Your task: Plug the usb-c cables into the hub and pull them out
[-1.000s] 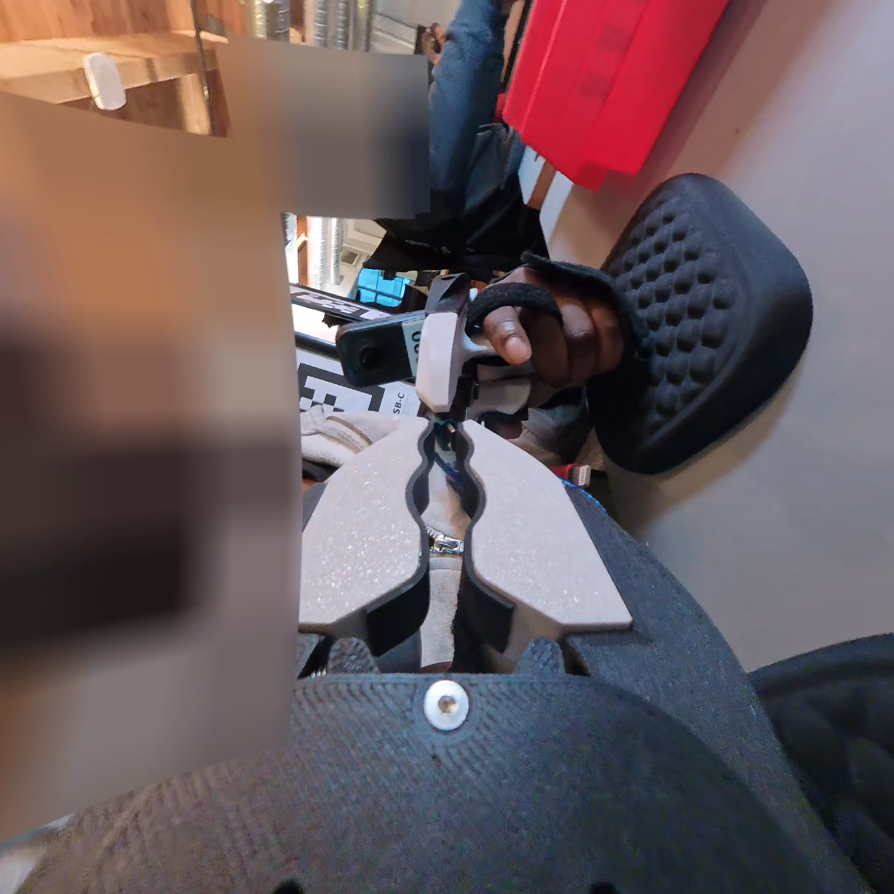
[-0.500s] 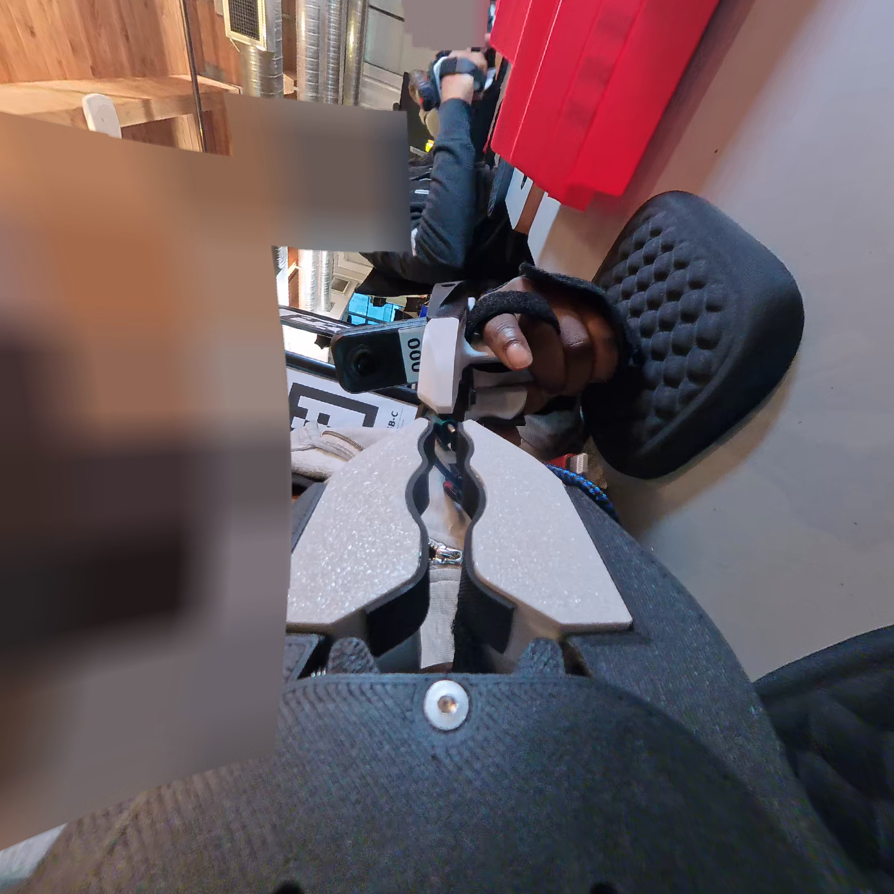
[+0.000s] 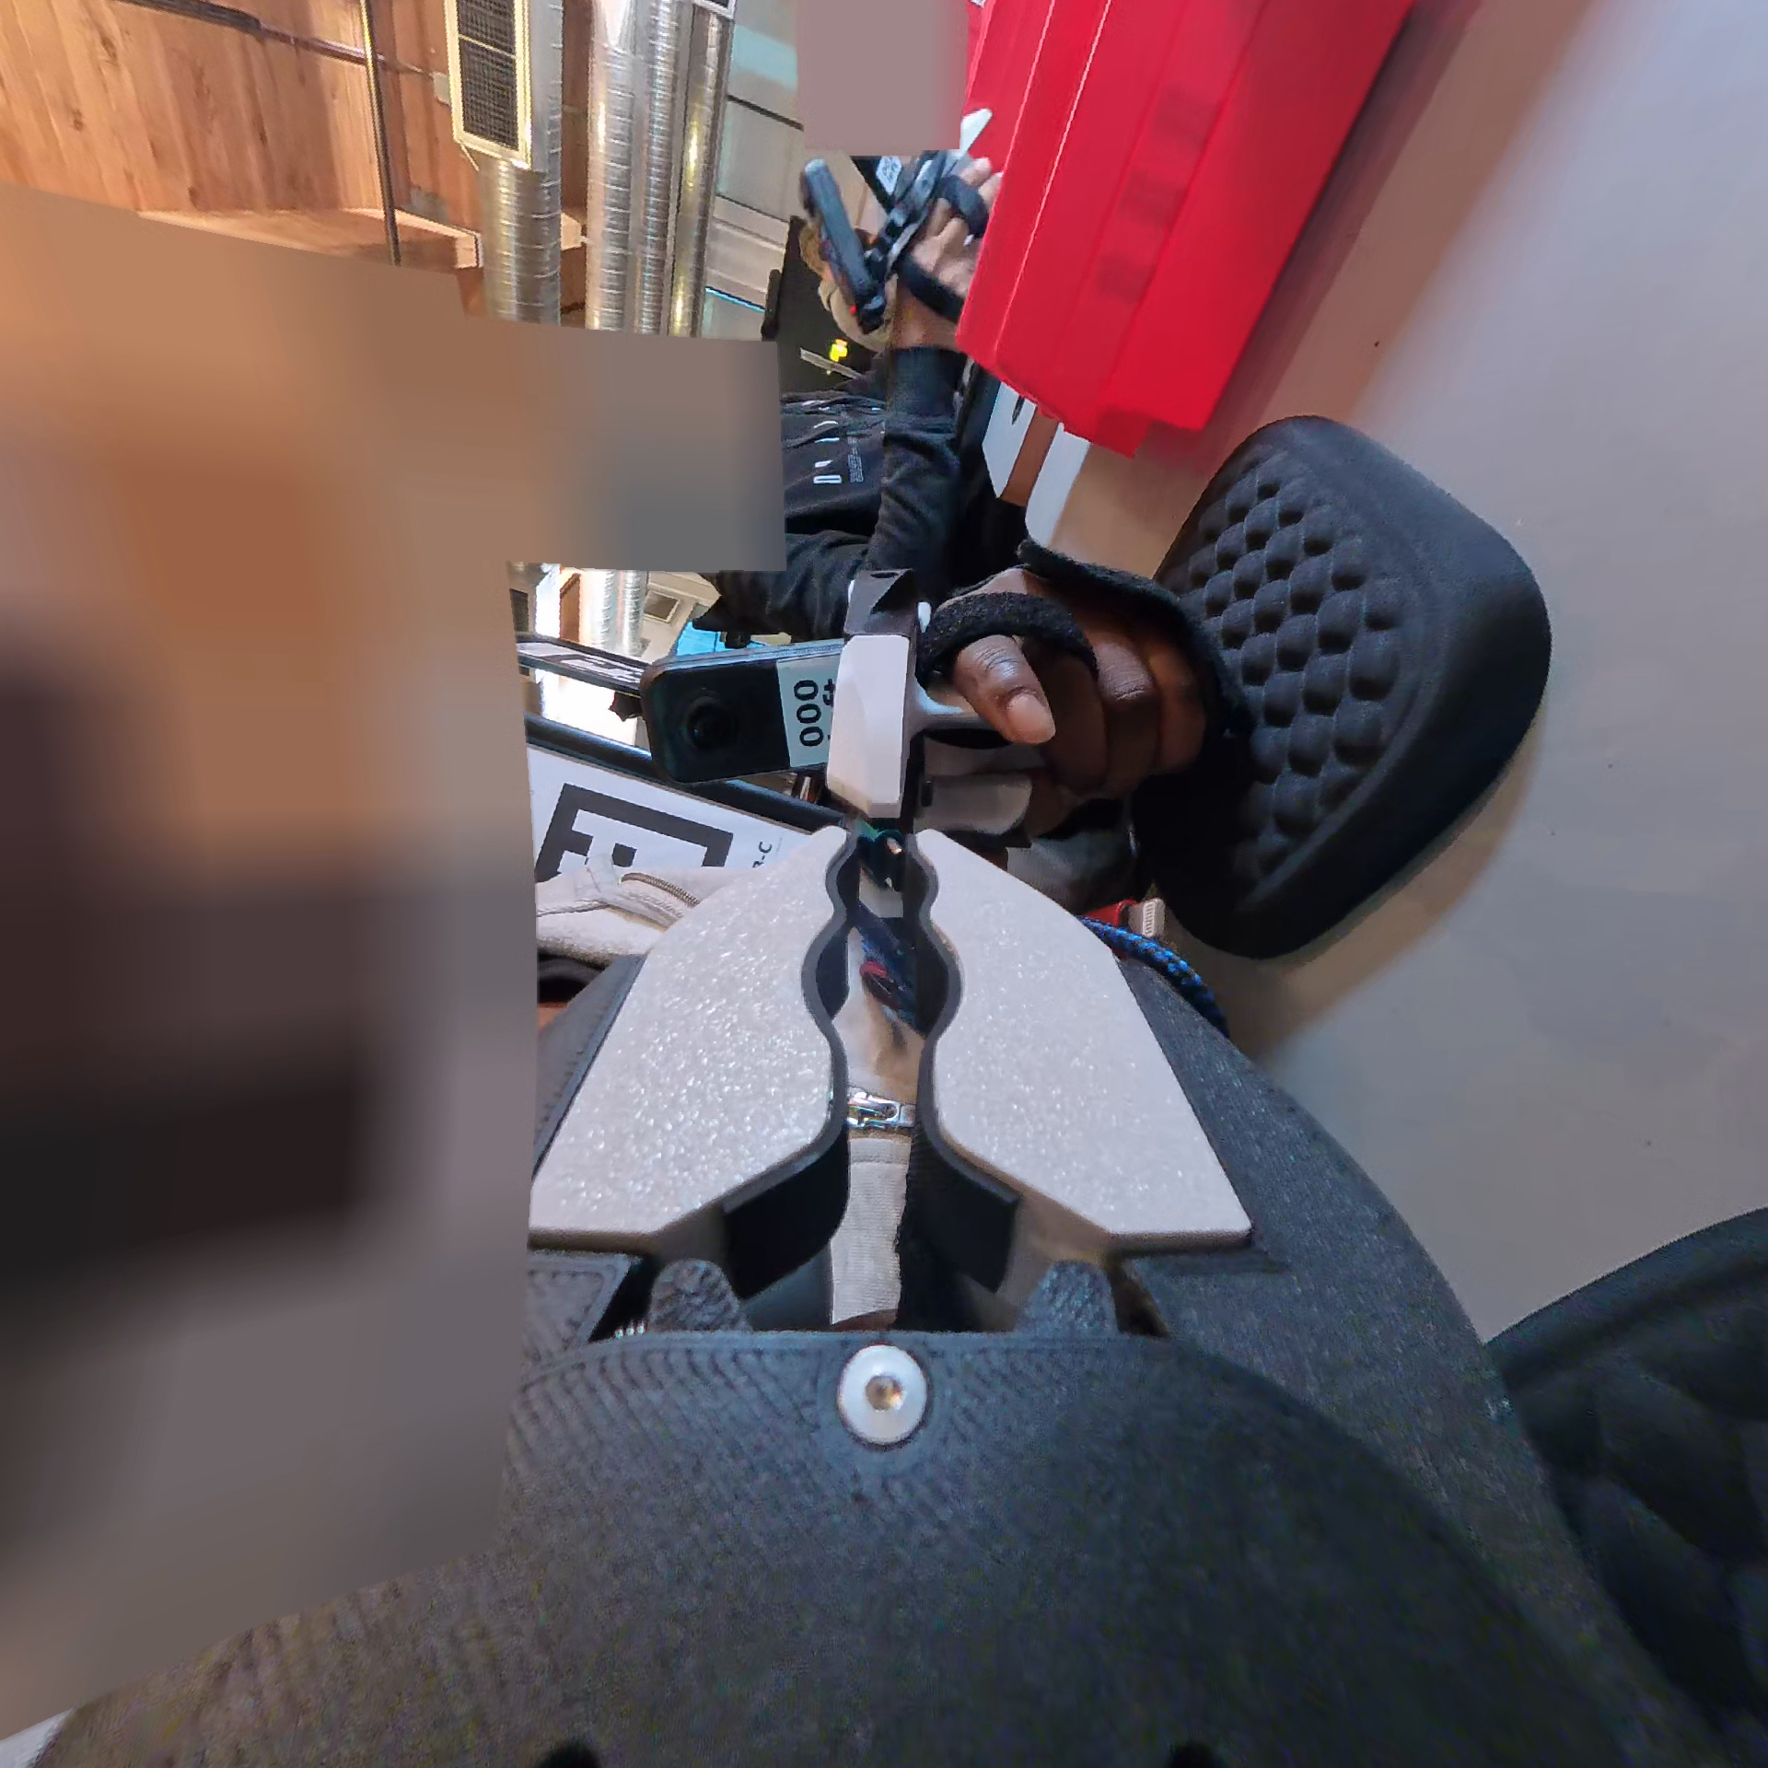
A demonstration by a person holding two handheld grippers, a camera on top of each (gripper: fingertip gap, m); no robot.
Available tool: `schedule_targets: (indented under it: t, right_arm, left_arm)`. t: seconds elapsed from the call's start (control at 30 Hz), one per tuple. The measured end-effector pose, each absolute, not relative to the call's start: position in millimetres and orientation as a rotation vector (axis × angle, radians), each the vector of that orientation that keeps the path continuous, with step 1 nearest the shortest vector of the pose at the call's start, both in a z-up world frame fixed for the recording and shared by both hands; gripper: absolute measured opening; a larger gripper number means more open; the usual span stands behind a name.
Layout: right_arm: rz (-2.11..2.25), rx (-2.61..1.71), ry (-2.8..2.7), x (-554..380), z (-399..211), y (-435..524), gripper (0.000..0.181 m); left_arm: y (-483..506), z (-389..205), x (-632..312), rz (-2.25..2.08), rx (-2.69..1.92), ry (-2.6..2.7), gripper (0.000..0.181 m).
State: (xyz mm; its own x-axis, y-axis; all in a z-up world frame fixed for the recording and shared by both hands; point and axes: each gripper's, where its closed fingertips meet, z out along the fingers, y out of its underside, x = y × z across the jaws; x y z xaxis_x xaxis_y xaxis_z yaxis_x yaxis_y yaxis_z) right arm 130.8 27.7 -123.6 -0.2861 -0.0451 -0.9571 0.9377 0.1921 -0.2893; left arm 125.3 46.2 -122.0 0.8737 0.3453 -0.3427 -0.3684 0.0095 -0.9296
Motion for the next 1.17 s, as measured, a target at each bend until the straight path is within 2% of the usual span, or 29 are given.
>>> schedule_targets:
  t: [0.13, 0.3, 0.4, 0.53, 0.6, 0.77, 0.8, 0.9, 1.03, 1.17]
  right_arm:
    - [-1.297, 0.853, 1.512, 133.8, -120.4, 29.6, 0.009]
    - [-1.472, 0.809, 1.683, 104.0, -105.0, 56.4, 0.041]
    - [-1.452, 0.926, 1.96, 63.5, -128.3, 91.4, 0.051]
    - [-1.059, 1.078, 2.342, 38.2, -200.7, 140.5, 0.037]
    - [-0.904, 1.058, 2.387, 40.8, -223.8, 149.6, 0.035]
    - [-0.813, 0.911, 2.166, 63.3, -236.5, 131.7, 0.035]
    - [-0.836, 0.906, 2.137, 61.4, -236.9, 128.4, 0.021]
    - [-0.963, 0.93, 1.968, 54.2, -224.2, 116.0, 0.01]
    - [-1.257, 1.003, 1.68, 40.9, -180.1, 100.7, 0.009]
    - [-1.497, 0.886, 1.498, 50.5, -123.5, 88.6, 0.009]
  left_arm:
    - [47.8, -118.8, 128.3, 0.533, -1.435, 0.022, 0.011]
    - [40.6, -113.9, 125.2, 0.52, -1.399, -0.008, 0.011]
    - [38.5, -111.8, 125.5, 0.504, -1.383, -0.012, 0.011]
    - [39.2, -111.9, 130.6, 0.449, -1.376, 0.011, 0.011]
    - [40.2, -112.7, 132.6, 0.414, -1.377, 0.017, 0.011]
    - [43.5, -116.1, 132.9, 0.408, -1.398, 0.022, 0.011]
    - [43.7, -116.3, 132.7, 0.406, -1.4, 0.02, 0.011]
    - [42.8, -116.1, 128.6, 0.418, -1.399, -0.009, 0.011]
    - [42.0, -116.8, 116.9, 0.472, -1.404, -0.079, 0.011]
    - [45.1, -117.3, 116.4, 0.475, -1.406, -0.073, 0.011]
